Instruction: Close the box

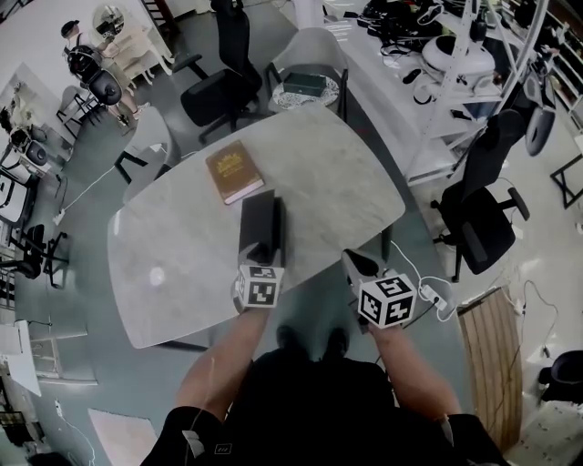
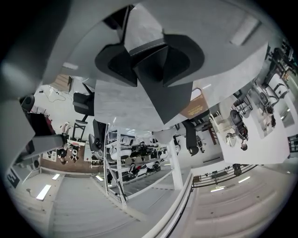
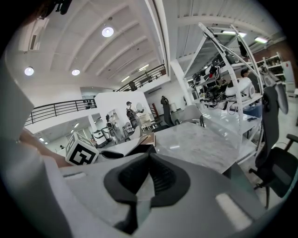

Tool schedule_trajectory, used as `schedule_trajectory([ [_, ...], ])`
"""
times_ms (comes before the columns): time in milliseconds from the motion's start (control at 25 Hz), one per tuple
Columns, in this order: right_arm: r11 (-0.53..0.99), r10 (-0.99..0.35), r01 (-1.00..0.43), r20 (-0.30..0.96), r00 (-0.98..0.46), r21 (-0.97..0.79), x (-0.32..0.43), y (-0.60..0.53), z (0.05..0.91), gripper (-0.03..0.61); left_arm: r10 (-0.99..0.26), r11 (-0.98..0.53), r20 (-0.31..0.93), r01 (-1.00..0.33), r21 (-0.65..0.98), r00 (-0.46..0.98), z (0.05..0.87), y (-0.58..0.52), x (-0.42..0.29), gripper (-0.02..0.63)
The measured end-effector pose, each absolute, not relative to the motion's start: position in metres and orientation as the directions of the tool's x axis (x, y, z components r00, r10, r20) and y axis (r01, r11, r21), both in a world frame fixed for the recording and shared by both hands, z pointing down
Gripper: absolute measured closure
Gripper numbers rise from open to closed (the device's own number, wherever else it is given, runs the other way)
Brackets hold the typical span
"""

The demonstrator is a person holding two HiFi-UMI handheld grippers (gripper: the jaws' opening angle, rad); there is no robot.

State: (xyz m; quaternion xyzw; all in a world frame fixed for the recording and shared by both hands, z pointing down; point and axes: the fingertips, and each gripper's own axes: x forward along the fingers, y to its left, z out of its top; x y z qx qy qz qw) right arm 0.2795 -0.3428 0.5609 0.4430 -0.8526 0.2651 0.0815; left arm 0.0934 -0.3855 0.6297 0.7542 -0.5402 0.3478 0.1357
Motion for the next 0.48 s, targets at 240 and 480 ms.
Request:
schedule_trajectory([
  [240,0.47,-0.701,-0.799,0.391,-0.596,-0.375,0.273,-0.338,0.571,0.574,-0.706,-0.404,0.686,-0.895,-0.19,0.173,0.637,-0.387,0.098,0.431],
  [480,0.479,-0.685,-0.79,0.4,-0.609,-0.382,0.266,-0.334,0.579,0.574,-0.696,-0.423,0.697,-0.883,-0.203,0.173,0.646,-0.388,0.103,0.417],
])
